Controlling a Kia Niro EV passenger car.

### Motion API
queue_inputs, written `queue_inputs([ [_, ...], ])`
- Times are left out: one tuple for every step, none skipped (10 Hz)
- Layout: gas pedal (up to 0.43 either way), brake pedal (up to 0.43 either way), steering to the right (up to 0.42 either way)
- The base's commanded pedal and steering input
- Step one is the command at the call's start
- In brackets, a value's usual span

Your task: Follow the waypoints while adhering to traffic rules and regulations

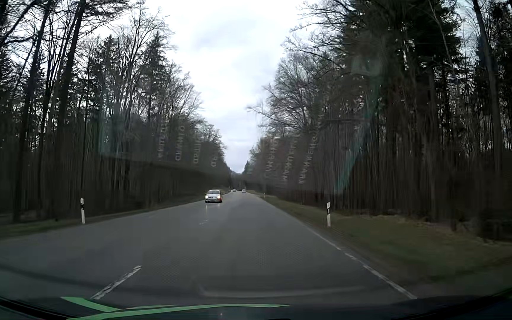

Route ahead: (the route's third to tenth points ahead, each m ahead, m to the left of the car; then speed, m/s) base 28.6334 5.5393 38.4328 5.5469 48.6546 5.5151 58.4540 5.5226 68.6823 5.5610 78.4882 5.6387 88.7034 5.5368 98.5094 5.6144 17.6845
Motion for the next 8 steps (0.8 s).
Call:
queue_inputs([
  [0.189, 0.0, 0.0],
  [0.189, 0.0, 0.0],
  [0.189, 0.0, 0.0],
  [0.189, 0.0, 0.0],
  [0.189, 0.0, 0.0],
  [0.189, 0.0, 0.0],
  [0.189, 0.0, 0.0],
  [0.189, 0.0, 0.0],
])
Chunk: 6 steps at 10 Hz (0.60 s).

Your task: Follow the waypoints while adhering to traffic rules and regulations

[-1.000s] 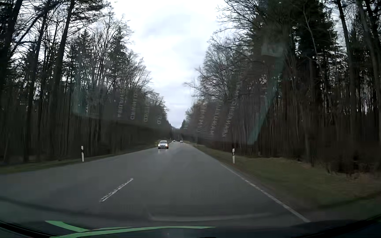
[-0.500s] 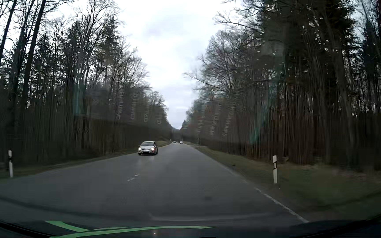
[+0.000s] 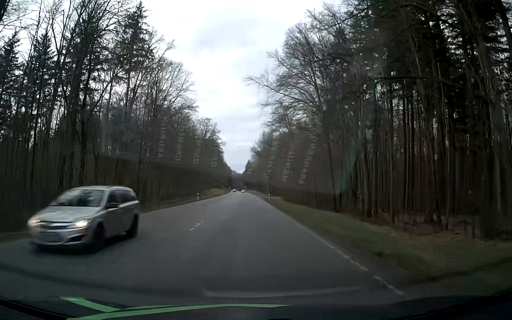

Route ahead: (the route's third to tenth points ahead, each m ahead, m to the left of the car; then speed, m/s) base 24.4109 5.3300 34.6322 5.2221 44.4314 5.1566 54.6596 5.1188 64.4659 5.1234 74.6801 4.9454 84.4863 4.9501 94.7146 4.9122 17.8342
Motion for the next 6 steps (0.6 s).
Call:
queue_inputs([
  [0.189, 0.0, 0.0],
  [0.189, 0.0, 0.0],
  [0.189, 0.0, 0.0],
  [0.189, 0.0, 0.0],
  [0.189, 0.0, 0.0],
  [0.189, 0.0, 0.0],
])
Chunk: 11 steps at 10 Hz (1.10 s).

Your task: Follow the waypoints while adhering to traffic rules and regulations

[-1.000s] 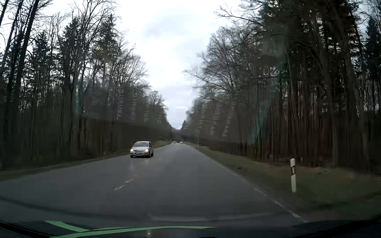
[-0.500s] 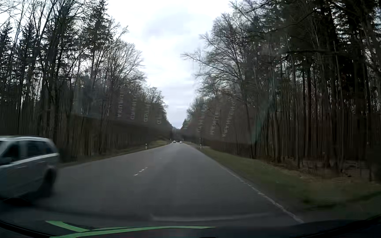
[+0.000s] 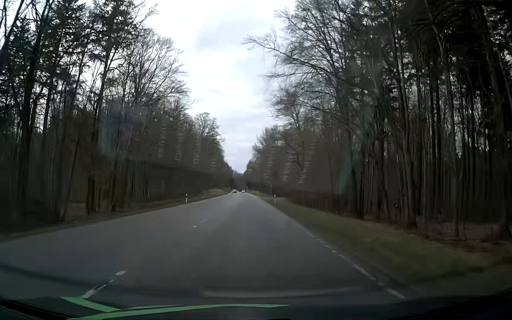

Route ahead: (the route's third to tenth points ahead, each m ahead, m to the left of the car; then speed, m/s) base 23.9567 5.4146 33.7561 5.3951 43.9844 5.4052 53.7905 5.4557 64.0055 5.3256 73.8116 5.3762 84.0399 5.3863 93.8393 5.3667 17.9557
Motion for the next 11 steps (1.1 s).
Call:
queue_inputs([
  [0.189, 0.0, 0.0],
  [0.189, 0.0, 0.0],
  [0.189, 0.0, 0.0],
  [0.189, 0.0, 0.0],
  [0.189, 0.0, 0.0],
  [0.189, 0.0, 0.0],
  [0.189, 0.0, 0.0],
  [0.189, 0.0, 0.0],
  [0.189, 0.0, 0.0],
  [0.189, 0.0, 0.0],
  [0.189, 0.0, 0.0],
])
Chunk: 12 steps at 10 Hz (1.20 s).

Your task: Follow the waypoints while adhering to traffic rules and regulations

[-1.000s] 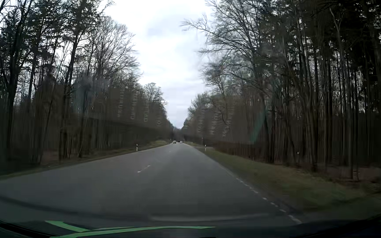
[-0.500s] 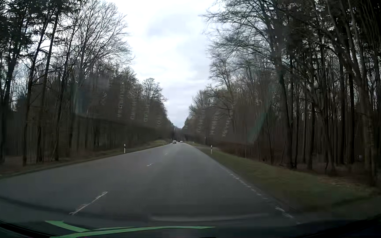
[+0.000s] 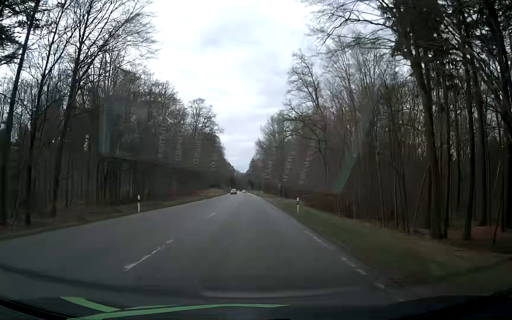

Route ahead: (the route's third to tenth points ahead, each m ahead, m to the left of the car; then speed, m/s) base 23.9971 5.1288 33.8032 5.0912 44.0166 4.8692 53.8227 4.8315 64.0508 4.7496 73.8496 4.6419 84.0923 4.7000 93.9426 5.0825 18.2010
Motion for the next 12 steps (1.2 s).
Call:
queue_inputs([
  [0.189, 0.0, 0.0],
  [0.189, 0.0, 0.0],
  [0.189, 0.0, 0.0],
  [0.189, 0.0, 0.0],
  [0.189, 0.0, 0.0],
  [0.189, 0.0, 0.0],
  [0.189, 0.0, 0.0],
  [0.189, 0.0, 0.0],
  [0.189, 0.0, 0.0],
  [0.189, 0.0, 0.0],
  [0.189, 0.0, 0.0],
  [0.189, 0.0, 0.0],
])
